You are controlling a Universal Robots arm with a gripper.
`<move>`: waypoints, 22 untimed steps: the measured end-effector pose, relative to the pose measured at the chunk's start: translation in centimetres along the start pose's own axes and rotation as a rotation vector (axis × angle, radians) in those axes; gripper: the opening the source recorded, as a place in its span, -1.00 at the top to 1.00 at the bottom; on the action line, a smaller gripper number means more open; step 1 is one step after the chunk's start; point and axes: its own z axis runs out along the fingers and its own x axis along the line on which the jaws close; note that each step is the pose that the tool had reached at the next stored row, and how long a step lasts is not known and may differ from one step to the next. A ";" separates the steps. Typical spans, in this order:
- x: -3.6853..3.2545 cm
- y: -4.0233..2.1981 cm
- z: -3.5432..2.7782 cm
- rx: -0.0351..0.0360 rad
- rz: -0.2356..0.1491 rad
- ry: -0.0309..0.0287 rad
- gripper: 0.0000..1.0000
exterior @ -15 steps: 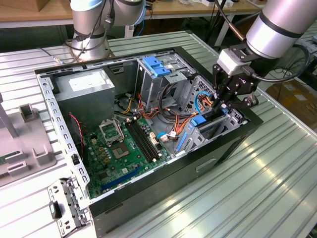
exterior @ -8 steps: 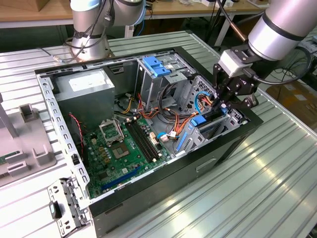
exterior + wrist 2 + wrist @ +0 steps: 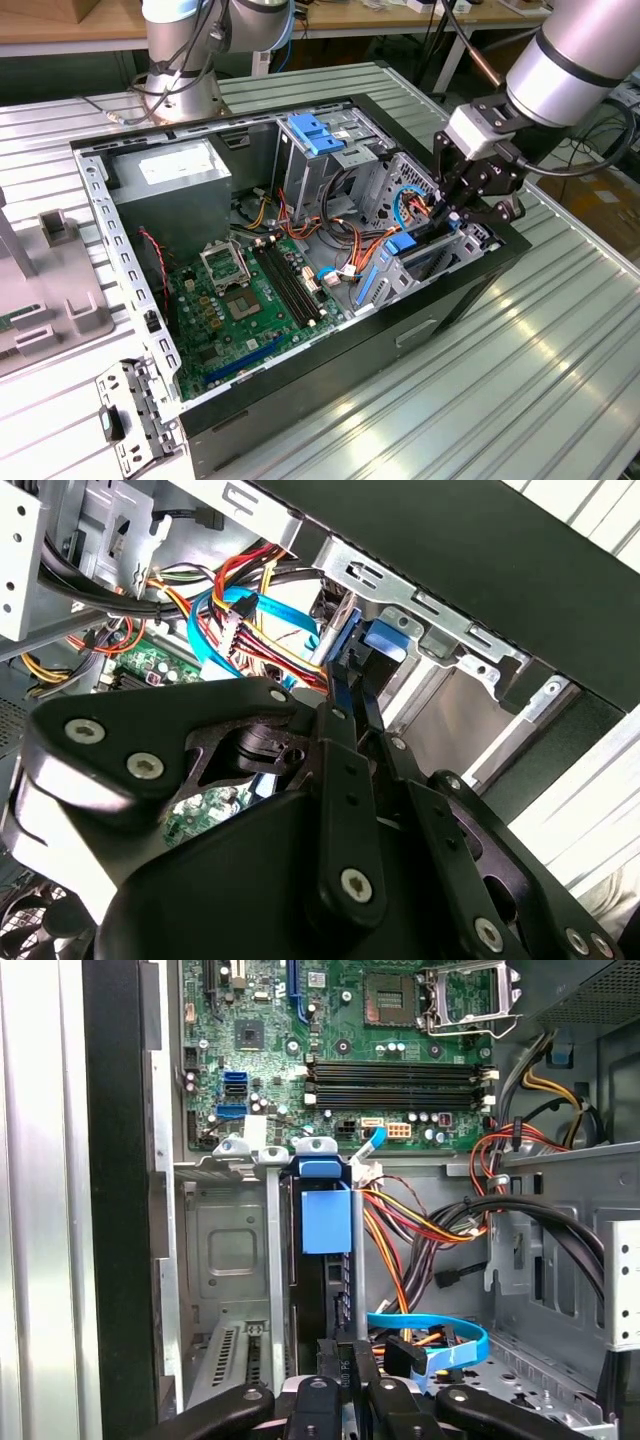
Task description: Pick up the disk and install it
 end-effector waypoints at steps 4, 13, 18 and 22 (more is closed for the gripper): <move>0.02 0.00 0.10 0.0000 0.000 -0.0012 0.66; 0.06 0.00 0.32 -0.0002 0.000 -0.0019 0.66; 0.10 -0.01 0.45 -0.0003 0.000 -0.0020 0.66; 0.09 -0.03 0.37 -0.0008 -0.004 -0.0034 0.66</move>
